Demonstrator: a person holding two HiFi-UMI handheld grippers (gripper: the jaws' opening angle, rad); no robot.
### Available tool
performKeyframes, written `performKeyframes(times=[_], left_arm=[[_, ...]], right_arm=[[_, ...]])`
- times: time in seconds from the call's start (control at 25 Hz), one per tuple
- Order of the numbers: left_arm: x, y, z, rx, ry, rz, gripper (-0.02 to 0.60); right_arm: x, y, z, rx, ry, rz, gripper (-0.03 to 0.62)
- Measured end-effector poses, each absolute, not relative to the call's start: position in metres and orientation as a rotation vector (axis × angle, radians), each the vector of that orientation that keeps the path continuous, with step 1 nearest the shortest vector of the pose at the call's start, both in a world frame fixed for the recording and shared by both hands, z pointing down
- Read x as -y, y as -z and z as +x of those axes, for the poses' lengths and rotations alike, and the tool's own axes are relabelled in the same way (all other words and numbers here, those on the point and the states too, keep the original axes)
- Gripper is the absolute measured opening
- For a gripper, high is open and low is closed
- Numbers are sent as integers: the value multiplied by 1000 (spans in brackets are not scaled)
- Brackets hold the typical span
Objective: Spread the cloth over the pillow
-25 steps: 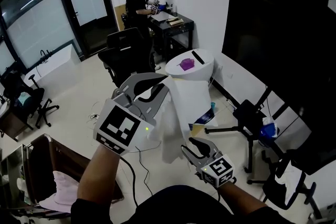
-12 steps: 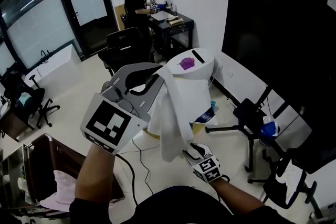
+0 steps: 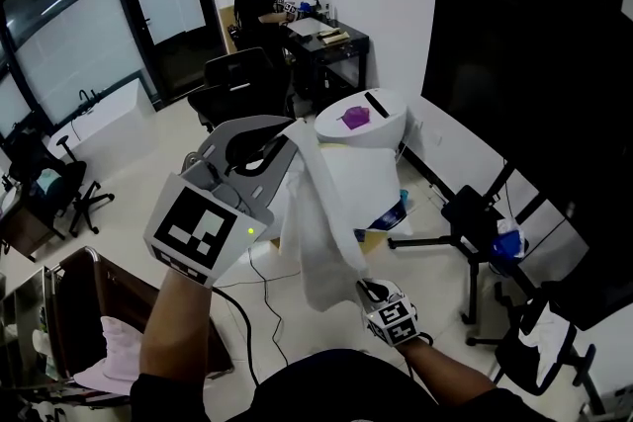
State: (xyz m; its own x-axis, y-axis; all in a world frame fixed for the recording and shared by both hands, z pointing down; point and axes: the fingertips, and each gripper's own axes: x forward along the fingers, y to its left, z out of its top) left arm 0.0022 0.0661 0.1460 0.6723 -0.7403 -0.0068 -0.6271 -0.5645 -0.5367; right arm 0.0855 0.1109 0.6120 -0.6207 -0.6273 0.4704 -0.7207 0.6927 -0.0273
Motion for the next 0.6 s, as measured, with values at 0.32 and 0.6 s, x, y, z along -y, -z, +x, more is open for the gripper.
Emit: performKeyframes(times=[0.32, 0.6], left_arm=[[-50, -175, -51, -1206, 395, -2370, 0], [-40, -228, -90, -1311, 468, -2390, 0]], right_arm=[[-80, -543, 150, 2509, -207, 1261, 9], [-56, -467, 192, 2547, -53, 1371, 9]])
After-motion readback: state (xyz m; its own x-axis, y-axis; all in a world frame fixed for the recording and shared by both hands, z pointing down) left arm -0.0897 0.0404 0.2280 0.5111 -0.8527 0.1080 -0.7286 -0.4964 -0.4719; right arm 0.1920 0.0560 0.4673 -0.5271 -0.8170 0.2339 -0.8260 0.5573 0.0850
